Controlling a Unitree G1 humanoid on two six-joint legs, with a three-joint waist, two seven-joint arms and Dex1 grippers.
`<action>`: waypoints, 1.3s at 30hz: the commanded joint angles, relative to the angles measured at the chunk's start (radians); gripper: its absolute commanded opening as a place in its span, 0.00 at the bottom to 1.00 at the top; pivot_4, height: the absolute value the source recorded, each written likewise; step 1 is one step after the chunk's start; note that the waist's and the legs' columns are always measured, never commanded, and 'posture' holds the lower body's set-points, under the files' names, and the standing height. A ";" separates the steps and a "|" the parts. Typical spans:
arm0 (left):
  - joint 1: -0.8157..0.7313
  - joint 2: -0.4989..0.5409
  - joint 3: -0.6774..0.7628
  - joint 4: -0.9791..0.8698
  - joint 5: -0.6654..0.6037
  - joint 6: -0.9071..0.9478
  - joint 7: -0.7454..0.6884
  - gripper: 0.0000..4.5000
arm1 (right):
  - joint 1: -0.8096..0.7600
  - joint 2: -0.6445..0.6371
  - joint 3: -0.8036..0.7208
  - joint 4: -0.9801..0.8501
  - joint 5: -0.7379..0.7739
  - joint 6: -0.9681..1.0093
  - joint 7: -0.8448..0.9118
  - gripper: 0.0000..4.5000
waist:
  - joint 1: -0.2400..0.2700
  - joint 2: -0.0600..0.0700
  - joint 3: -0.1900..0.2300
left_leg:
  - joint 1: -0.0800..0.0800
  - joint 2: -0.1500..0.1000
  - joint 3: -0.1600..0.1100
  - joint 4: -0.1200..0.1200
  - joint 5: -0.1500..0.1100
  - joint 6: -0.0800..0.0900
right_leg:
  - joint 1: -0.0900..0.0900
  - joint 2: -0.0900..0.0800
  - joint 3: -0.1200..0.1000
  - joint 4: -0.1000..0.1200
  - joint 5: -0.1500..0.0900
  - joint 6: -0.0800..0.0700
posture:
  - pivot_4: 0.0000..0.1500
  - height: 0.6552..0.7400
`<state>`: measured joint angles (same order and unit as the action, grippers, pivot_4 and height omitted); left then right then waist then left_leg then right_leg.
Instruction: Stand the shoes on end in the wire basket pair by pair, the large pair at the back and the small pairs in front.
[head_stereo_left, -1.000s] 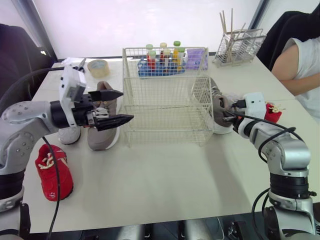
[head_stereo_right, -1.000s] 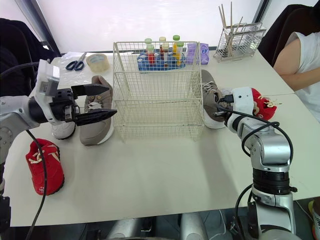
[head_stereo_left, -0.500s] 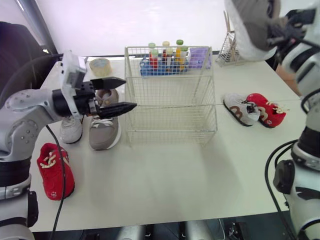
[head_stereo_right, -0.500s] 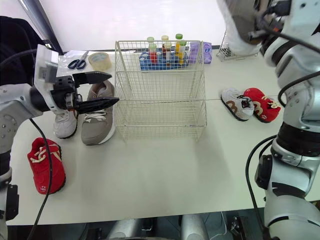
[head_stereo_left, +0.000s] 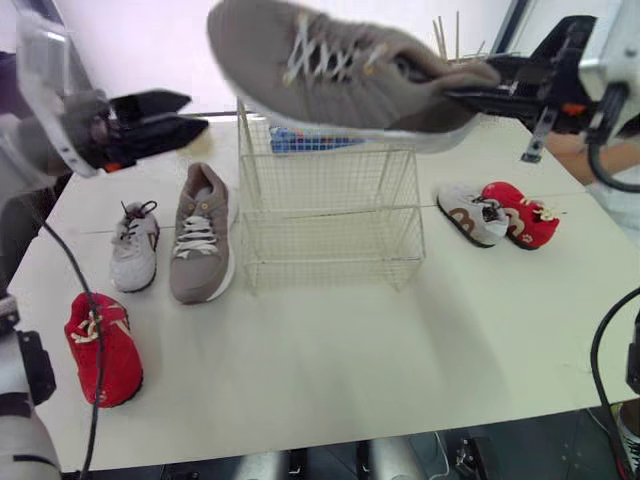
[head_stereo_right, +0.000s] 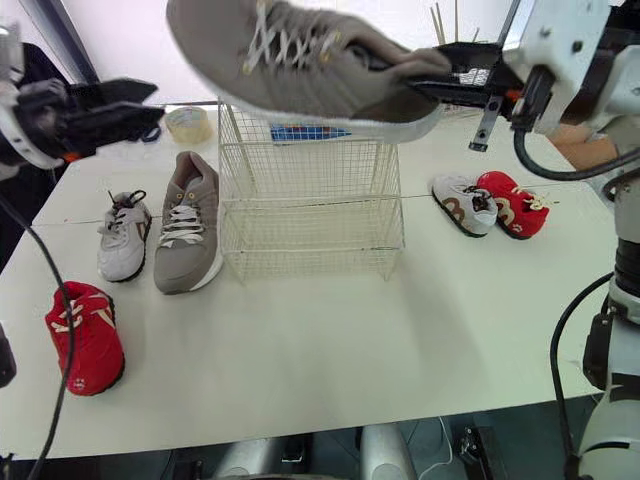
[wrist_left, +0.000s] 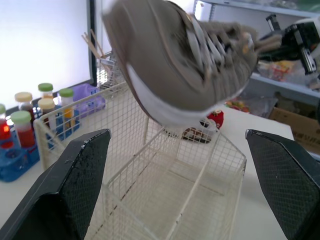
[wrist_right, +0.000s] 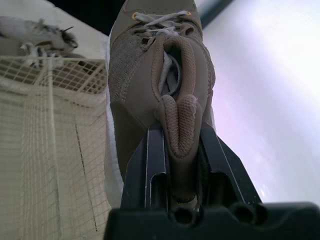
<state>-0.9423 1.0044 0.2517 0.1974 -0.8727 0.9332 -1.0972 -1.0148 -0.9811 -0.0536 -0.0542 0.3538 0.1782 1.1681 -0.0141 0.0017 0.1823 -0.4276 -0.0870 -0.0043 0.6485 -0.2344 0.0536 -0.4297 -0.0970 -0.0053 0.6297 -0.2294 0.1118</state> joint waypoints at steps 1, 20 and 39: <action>-0.039 0.019 0.018 0.017 -0.007 0.036 -0.021 1.00 | -0.076 0.011 -0.002 0.001 -0.031 -0.134 0.033 0.03 | 0.003 0.000 0.000 | 0.000 0.000 0.000 0.000 0.000 0.000 | 0.000 0.000 0.000 0.000 0.000 0.000 | 1.00 1.00; -0.016 -0.024 -0.017 -0.030 -0.013 0.122 -0.093 0.23 | -0.203 0.133 0.090 0.053 -0.083 -0.279 0.112 0.03 | 0.001 -0.001 0.001 | 0.000 0.000 -0.001 -0.001 0.003 -0.006 | -0.001 0.000 0.001 0.001 0.000 0.000 | 1.00 1.00; 0.129 -0.292 0.308 -0.256 -0.306 0.241 0.347 0.17 | 0.179 0.109 -0.428 -0.047 0.543 0.772 -0.255 0.99 | 0.007 -0.004 0.000 | -0.001 -0.001 -0.002 -0.001 -0.001 -0.003 | 0.000 -0.002 0.002 0.000 0.000 -0.001 | 1.00 1.00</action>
<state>-0.8026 0.7200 0.4903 -0.0026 -1.0961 1.1831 -0.7924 -0.8575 -0.8977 -0.3914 -0.0615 0.8013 0.8721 0.9863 -0.0074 -0.0019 0.1820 -0.4281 -0.0873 -0.0064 0.6471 -0.2354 0.0512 -0.4299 -0.0991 -0.0038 0.6299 -0.2293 0.1113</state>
